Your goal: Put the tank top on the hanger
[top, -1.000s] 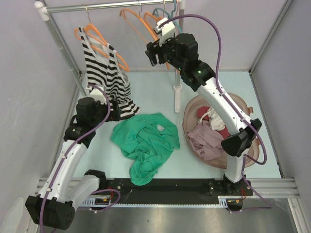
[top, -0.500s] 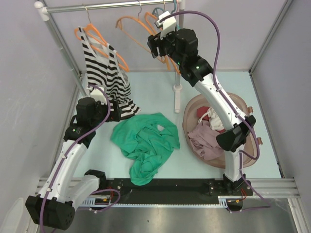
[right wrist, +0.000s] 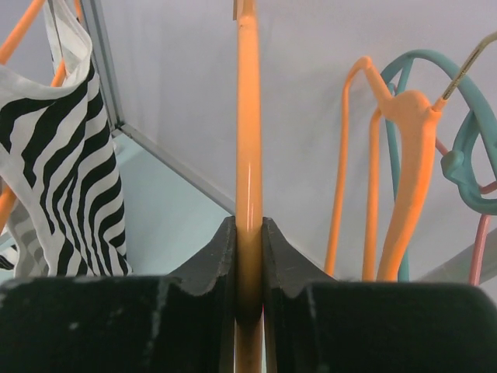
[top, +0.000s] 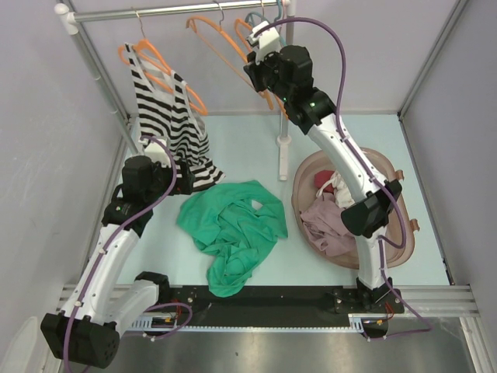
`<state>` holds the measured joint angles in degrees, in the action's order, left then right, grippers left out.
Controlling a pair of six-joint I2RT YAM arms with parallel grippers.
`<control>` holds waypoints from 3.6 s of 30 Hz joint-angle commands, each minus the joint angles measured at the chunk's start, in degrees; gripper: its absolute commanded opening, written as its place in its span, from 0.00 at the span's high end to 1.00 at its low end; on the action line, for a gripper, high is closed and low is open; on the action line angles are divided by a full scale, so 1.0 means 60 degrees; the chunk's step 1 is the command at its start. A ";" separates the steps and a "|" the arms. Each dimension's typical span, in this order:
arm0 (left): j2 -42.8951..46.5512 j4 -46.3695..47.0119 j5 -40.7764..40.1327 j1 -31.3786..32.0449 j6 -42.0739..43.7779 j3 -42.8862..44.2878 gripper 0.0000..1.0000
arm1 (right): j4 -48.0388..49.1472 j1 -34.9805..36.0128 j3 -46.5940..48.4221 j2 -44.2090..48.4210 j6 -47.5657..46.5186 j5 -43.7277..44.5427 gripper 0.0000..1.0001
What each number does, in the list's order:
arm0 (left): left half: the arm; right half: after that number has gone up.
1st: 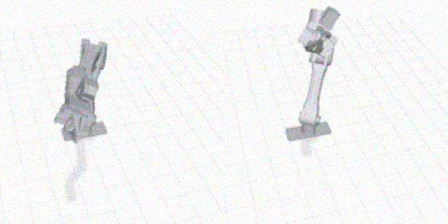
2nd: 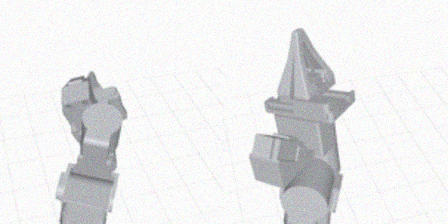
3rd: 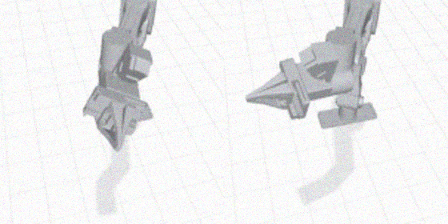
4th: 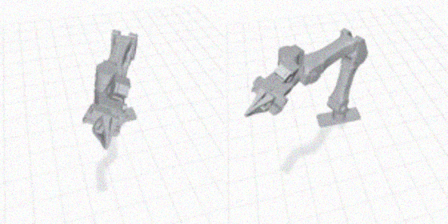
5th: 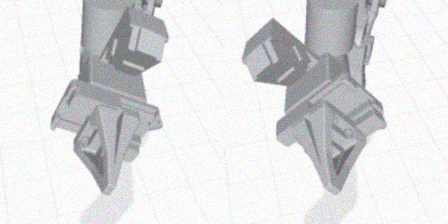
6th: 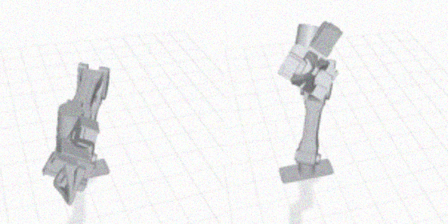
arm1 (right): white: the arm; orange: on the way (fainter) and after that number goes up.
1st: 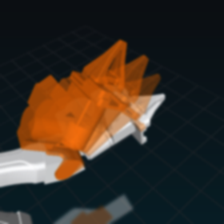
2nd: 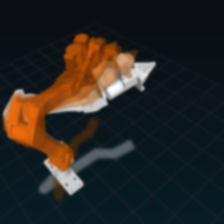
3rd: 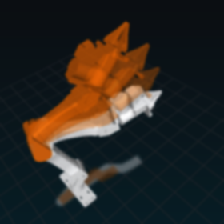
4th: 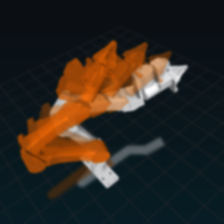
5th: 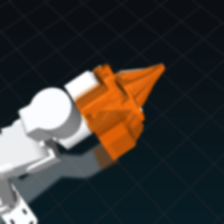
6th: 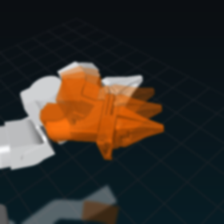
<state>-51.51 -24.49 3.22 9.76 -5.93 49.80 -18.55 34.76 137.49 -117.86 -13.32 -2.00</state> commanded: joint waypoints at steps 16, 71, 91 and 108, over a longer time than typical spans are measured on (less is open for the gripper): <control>0.0088 0.0376 -0.0024 -0.0059 0.0125 -0.0053 0.01 | 0.0908 0.0622 0.1079 0.0205 0.0184 0.0846 1.00; 0.1861 0.1662 -0.2121 0.2900 -0.6305 -0.5633 0.02 | -0.1450 0.3068 -1.2485 1.1617 0.3275 0.3352 1.00; -0.0729 0.2309 0.0002 0.0163 -0.3348 -0.2517 0.98 | -0.1758 0.3083 -1.2910 1.1602 0.3655 0.2722 1.00; -0.1529 0.2453 -0.0114 -0.0411 -0.3462 -0.2595 0.22 | -0.1685 0.3156 -1.3408 1.1456 0.3773 0.2384 1.00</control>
<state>-69.14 -14.68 -0.71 7.46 -22.68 42.15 -32.75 53.34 56.47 -49.19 9.43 12.53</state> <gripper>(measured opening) 0.787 0.167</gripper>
